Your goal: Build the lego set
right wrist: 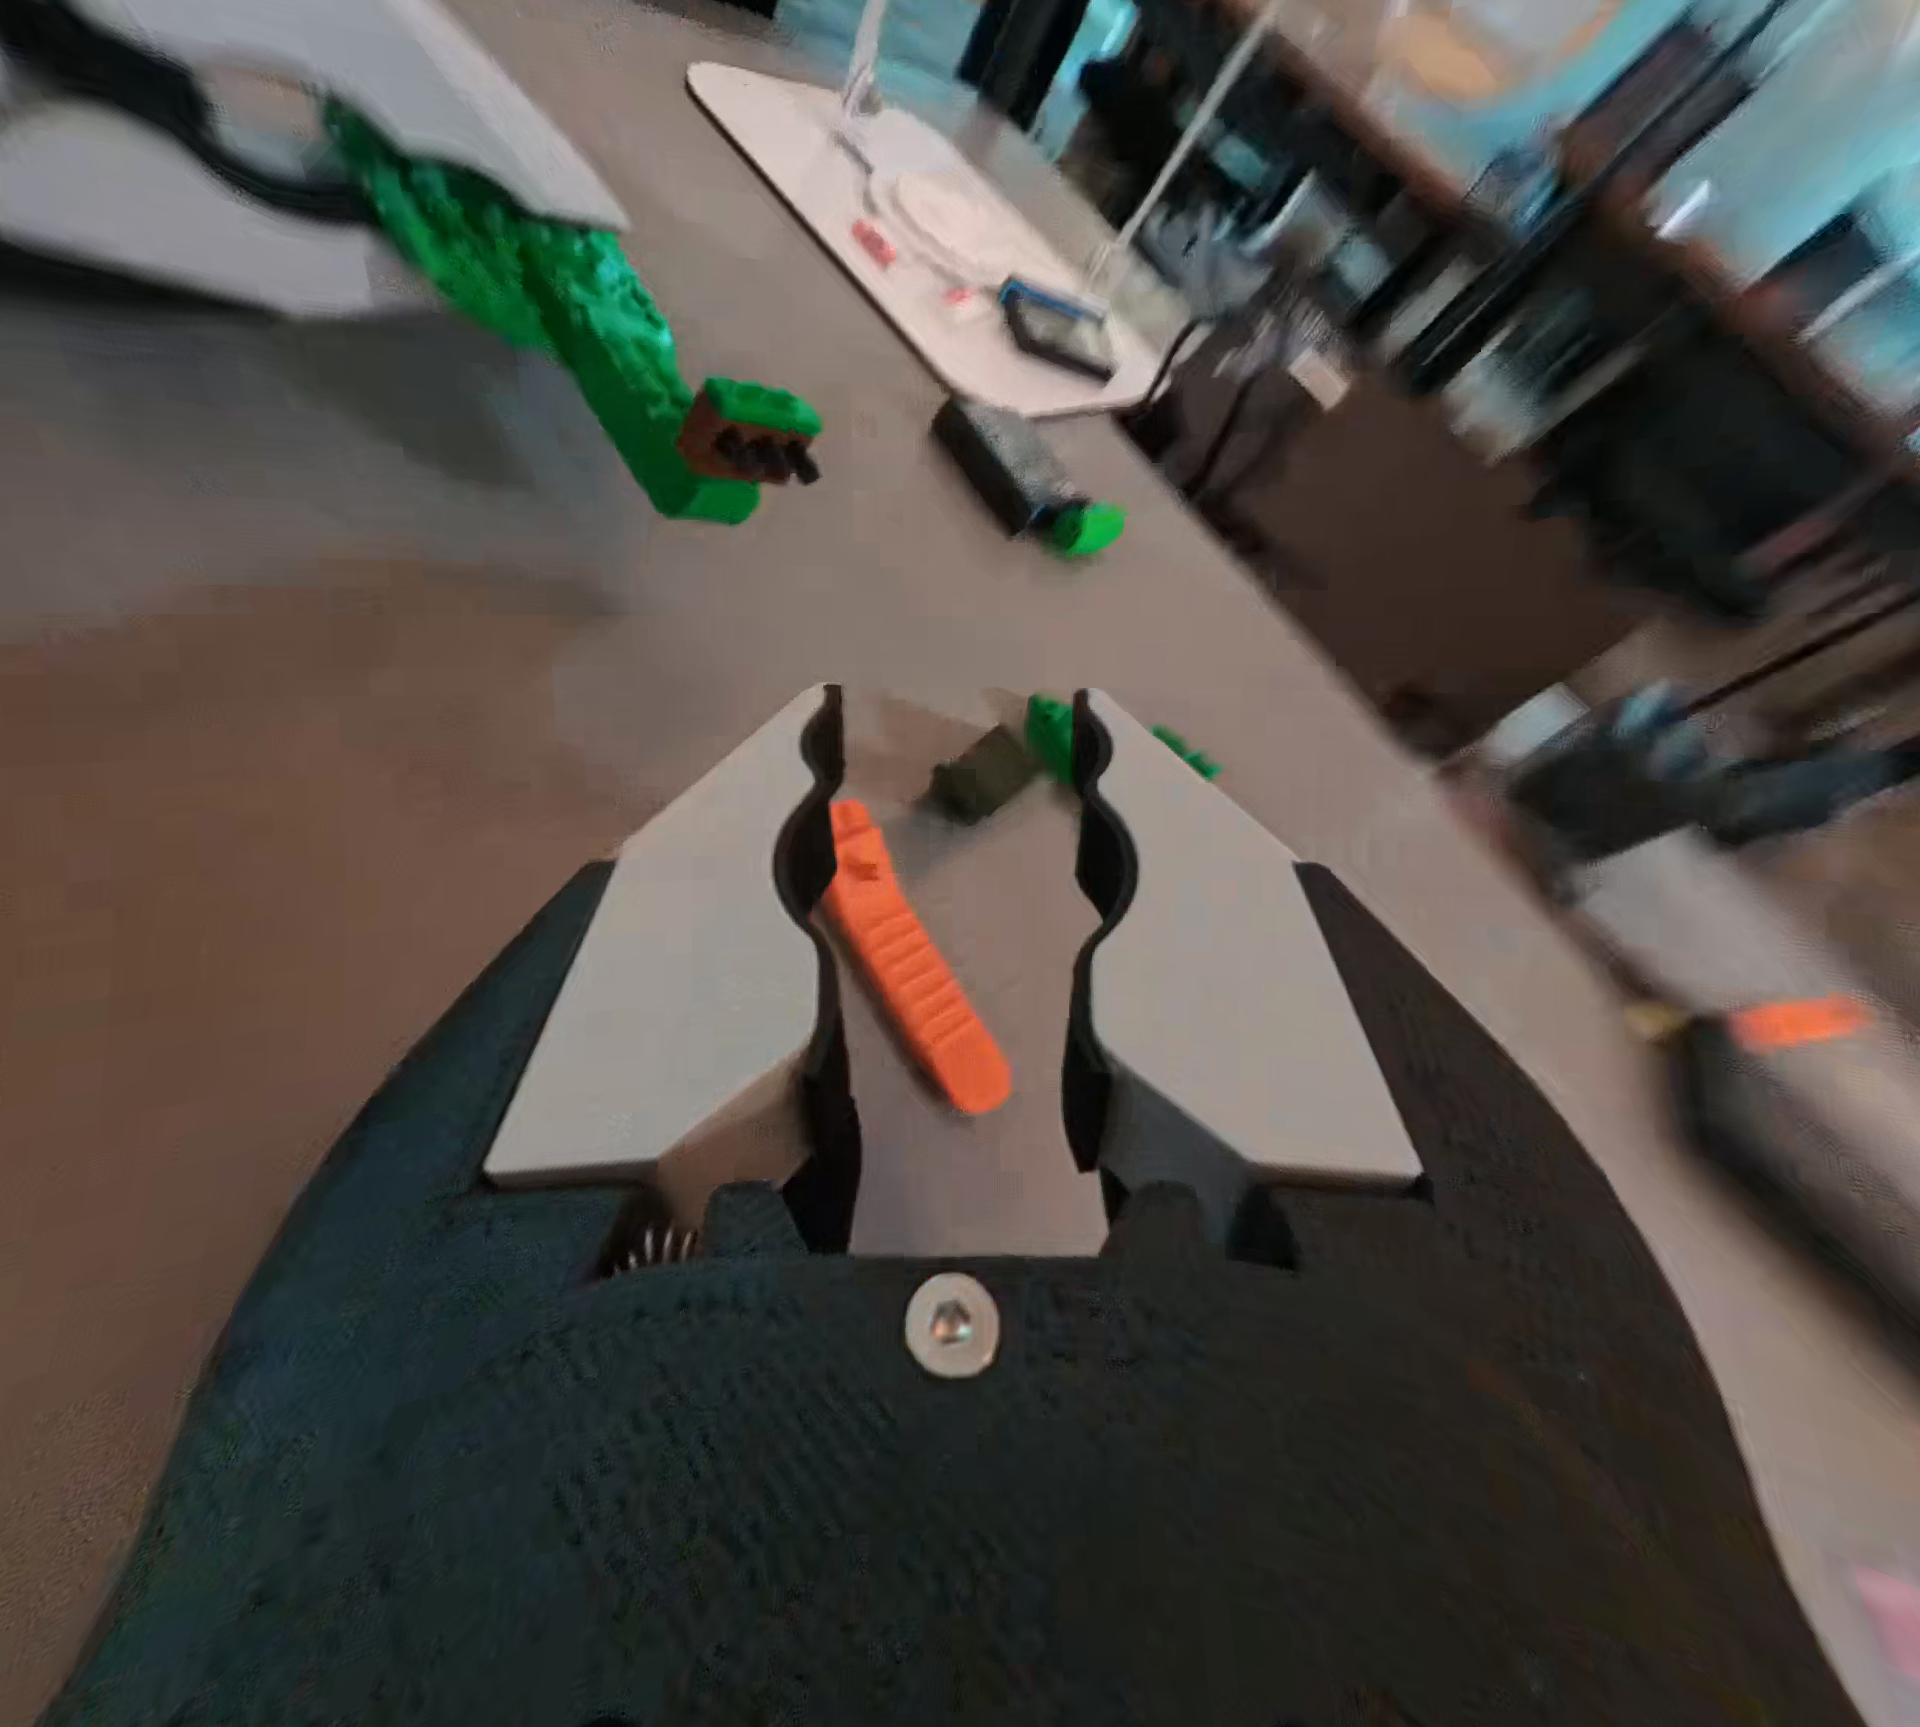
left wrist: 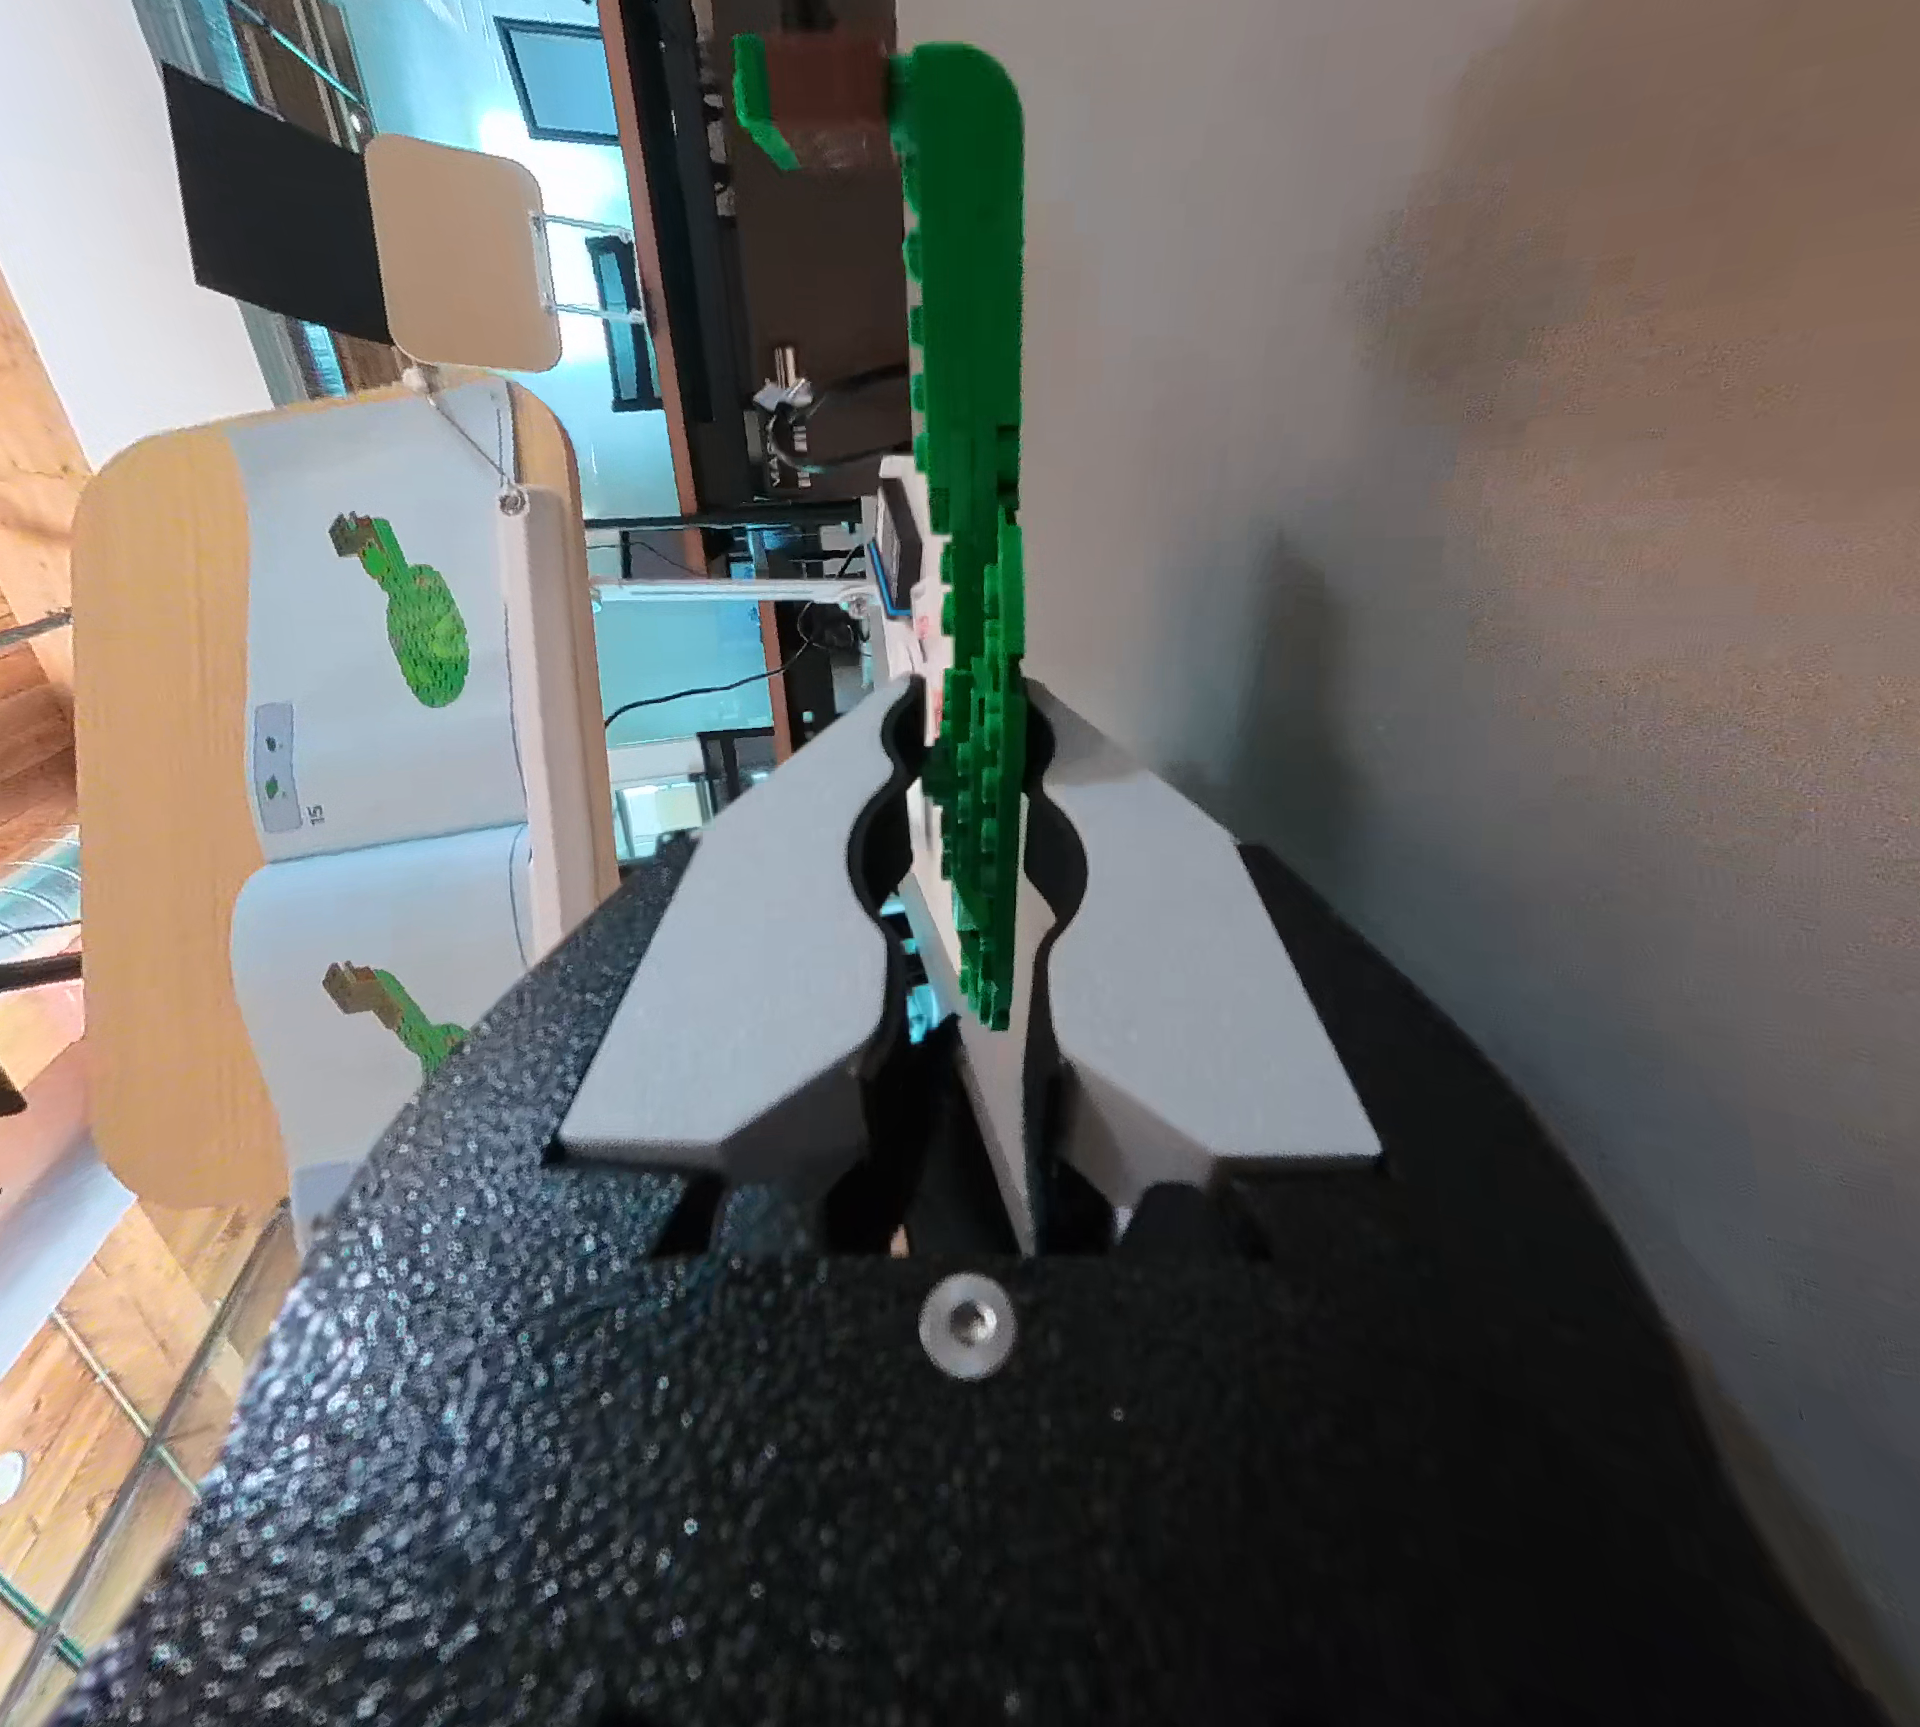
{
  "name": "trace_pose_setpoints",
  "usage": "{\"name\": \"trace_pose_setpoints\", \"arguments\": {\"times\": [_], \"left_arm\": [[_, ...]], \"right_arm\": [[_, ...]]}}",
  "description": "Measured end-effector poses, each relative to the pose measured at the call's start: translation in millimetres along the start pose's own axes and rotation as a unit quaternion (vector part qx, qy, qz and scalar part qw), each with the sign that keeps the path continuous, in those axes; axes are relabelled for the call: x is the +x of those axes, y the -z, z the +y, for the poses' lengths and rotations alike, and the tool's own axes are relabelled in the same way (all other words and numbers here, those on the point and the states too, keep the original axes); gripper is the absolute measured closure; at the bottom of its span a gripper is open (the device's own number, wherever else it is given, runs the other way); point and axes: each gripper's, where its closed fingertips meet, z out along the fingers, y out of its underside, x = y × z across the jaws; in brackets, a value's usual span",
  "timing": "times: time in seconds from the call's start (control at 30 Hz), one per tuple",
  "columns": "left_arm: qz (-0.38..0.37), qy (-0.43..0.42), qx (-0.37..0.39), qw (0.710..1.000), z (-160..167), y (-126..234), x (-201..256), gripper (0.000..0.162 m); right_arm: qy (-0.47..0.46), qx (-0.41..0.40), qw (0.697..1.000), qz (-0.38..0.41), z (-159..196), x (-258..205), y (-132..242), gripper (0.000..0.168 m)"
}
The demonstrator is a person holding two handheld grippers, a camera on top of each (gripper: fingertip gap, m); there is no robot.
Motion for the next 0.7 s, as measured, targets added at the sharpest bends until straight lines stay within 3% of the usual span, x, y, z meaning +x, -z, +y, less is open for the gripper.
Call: {"name": "trace_pose_setpoints", "arguments": {"times": [0.1, 0.17, 0.27, 0.43, 0.57, 0.7], "left_arm": [[-0.005, -0.013, 0.007, 1.0, -5, 1, -1, 0.148], [-0.006, -0.015, 0.008, 1.0, -6, 2, -1, 0.148], [-0.001, -0.018, 0.006, 1.0, -4, 1, 1, 0.148], [0.005, -0.022, 0.01, 1.0, -6, 1, 4, 0.148], [0.007, -0.024, 0.009, 1.0, -5, 1, 4, 0.148], [0.006, -0.024, 0.01, 1.0, -4, 1, 3, 0.148]], "right_arm": [[-0.181, -0.04, 0.981, -0.053, 9, 4, -10, 0.125], [-0.219, -0.088, 0.97, -0.053, 23, 7, -19, 0.125], [-0.223, -0.148, 0.962, -0.057, 37, 1, -31, 0.13], [-0.196, -0.199, 0.96, -0.034, 50, 5, -36, 0.153], [-0.193, -0.174, 0.964, -0.053, 44, 2, -27, 0.153], [-0.182, -0.137, 0.967, -0.114, 22, -1, 5, 0.153]]}}
